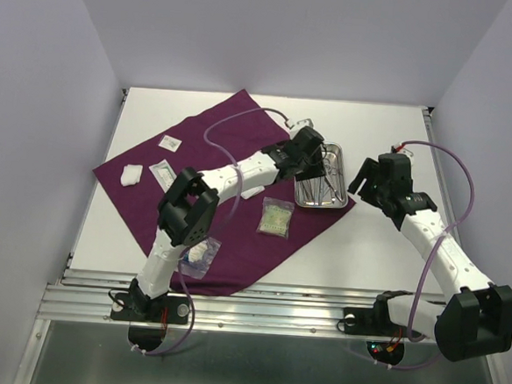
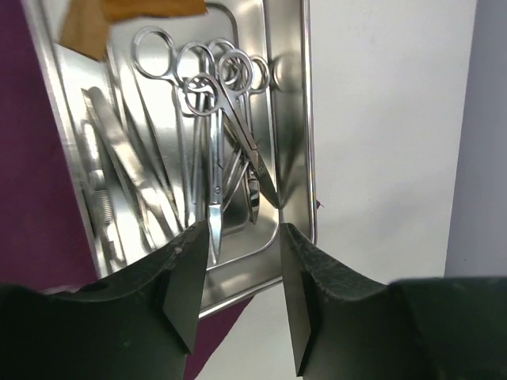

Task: Prepare the surgical pack
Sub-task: Place the medical item in the container.

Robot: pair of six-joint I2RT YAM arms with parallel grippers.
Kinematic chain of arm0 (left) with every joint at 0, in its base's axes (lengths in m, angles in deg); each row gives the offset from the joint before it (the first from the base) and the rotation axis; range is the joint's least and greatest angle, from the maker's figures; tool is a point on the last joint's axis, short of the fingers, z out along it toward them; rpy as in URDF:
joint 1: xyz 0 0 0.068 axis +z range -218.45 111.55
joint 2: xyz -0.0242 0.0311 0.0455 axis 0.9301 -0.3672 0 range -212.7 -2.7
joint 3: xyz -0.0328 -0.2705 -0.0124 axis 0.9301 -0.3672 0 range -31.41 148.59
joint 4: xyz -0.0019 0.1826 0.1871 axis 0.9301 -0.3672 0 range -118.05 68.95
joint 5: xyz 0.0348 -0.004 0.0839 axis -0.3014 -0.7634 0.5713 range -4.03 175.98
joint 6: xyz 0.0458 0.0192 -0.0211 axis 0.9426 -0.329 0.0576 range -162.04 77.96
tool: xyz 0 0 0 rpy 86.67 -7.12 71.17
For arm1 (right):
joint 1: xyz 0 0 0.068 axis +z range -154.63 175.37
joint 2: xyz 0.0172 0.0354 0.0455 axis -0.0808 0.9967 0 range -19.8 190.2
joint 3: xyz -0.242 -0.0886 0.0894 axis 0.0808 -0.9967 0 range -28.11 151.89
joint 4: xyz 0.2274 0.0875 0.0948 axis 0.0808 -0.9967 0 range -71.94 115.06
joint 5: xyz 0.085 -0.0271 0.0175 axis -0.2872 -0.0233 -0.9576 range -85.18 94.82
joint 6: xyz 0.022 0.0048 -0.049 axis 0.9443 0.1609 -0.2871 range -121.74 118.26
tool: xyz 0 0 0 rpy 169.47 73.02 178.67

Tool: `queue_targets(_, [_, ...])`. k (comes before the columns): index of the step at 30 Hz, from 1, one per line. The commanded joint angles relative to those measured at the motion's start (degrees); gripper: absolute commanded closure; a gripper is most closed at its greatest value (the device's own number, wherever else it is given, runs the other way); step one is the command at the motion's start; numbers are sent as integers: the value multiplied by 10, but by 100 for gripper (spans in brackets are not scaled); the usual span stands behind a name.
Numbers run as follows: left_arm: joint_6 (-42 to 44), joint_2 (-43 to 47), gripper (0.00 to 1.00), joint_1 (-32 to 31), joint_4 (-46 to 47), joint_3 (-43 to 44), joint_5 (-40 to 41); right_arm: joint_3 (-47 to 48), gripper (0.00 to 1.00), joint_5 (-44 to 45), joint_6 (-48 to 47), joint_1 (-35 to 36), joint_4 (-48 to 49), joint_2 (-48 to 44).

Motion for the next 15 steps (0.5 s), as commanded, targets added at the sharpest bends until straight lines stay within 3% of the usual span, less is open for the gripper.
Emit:
queue_targets(1, [52,137,49,53,-29,-39,53,-4,27,-11,2,-3,12,4])
queue_targets(8, [101,207,50,155,-57,-142,63,2,27,-28,1,-3,28,29])
queue_targets(15, [138,186,51,216,-90,-183,62,10,27,-44,-1,-3,42,54])
